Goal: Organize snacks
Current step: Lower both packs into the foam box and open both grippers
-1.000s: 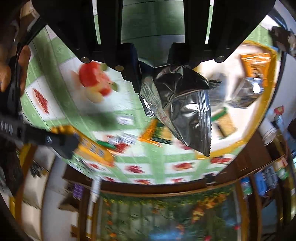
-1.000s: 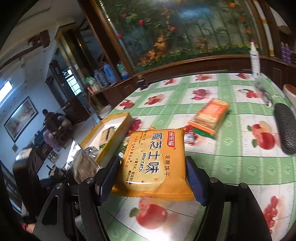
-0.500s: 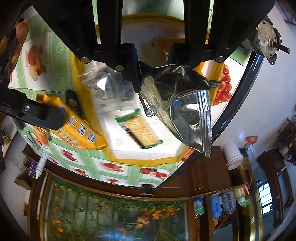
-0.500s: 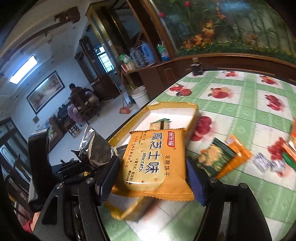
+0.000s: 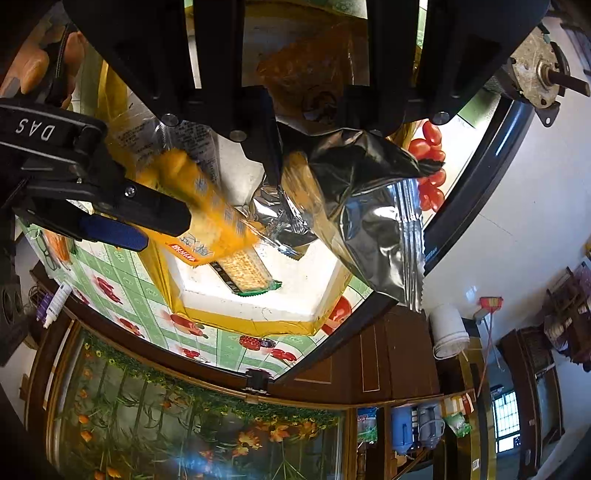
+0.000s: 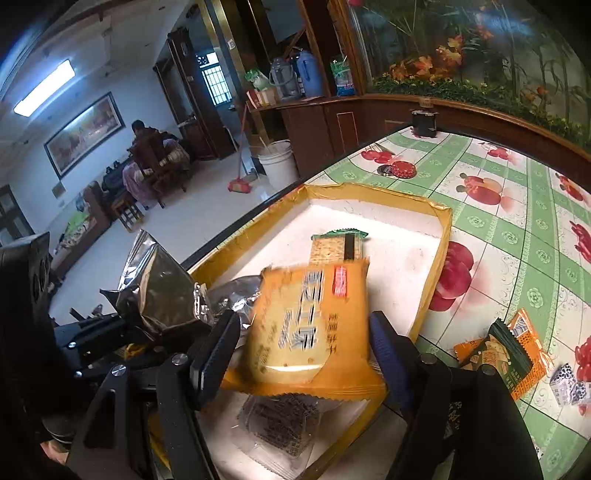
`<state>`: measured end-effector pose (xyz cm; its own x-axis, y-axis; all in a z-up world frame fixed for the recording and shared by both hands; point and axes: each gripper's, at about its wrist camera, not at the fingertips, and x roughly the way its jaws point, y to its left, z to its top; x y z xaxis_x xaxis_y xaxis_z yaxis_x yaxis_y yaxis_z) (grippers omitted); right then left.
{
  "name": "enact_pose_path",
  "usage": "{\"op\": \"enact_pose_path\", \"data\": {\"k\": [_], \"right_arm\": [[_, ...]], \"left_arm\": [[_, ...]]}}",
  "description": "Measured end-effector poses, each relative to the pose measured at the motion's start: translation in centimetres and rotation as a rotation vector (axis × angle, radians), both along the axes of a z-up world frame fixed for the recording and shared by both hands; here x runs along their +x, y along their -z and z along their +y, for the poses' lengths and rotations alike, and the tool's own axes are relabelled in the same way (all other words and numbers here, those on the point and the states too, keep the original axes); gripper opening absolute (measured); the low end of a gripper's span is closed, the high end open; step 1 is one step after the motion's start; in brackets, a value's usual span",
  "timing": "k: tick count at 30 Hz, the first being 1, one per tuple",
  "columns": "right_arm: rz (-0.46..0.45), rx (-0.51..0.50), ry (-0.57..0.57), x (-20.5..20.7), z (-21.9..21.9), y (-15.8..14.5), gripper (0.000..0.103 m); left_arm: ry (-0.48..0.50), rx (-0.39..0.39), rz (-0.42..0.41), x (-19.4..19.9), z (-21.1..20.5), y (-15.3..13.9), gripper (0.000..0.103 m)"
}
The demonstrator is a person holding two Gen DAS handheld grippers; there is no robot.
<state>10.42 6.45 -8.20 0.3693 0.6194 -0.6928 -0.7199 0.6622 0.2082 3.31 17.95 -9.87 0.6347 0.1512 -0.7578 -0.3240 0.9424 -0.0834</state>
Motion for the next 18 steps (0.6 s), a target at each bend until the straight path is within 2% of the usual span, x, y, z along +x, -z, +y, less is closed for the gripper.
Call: {"op": "enact_pose_path", "data": {"k": [1, 2, 6, 8, 9, 12, 18], "right_arm": [[-0.003, 0.007, 0.007, 0.0, -0.3, -0.2, 0.078], [-0.01, 0.016, 0.012, 0.0, -0.5, -0.5, 0.08], [-0.033, 0.029, 0.035, -0.4, -1.9, -1.6, 0.082], [-0.032, 0.058, 0.052, -0.5, -3.3, -2.2, 0.083], [-0.036, 0.074, 0.063, -0.8, -4.1, -2.6, 0.083], [-0.047, 0.119, 0.101, -1.5, -6.9, -3.7, 0.083], [-0.064, 0.19, 0.208, -2.9, -13.6, -4.9, 0.084]], "left_arm": [[-0.004, 0.004, 0.004, 0.0, 0.1, 0.0, 0.025], [-0.009, 0.012, 0.007, 0.0, 0.1, 0.0, 0.031], [-0.033, 0.007, -0.022, -0.5, 0.1, -0.7, 0.058], [-0.039, 0.005, -0.053, -0.9, 0.1, -1.4, 0.064], [-0.04, 0.001, -0.077, -1.2, 0.0, -1.9, 0.071], [-0.006, -0.062, -0.171, -2.1, -0.2, -3.3, 0.083], [0.097, -0.231, -0.344, -3.2, -1.7, -6.2, 0.084]]}}
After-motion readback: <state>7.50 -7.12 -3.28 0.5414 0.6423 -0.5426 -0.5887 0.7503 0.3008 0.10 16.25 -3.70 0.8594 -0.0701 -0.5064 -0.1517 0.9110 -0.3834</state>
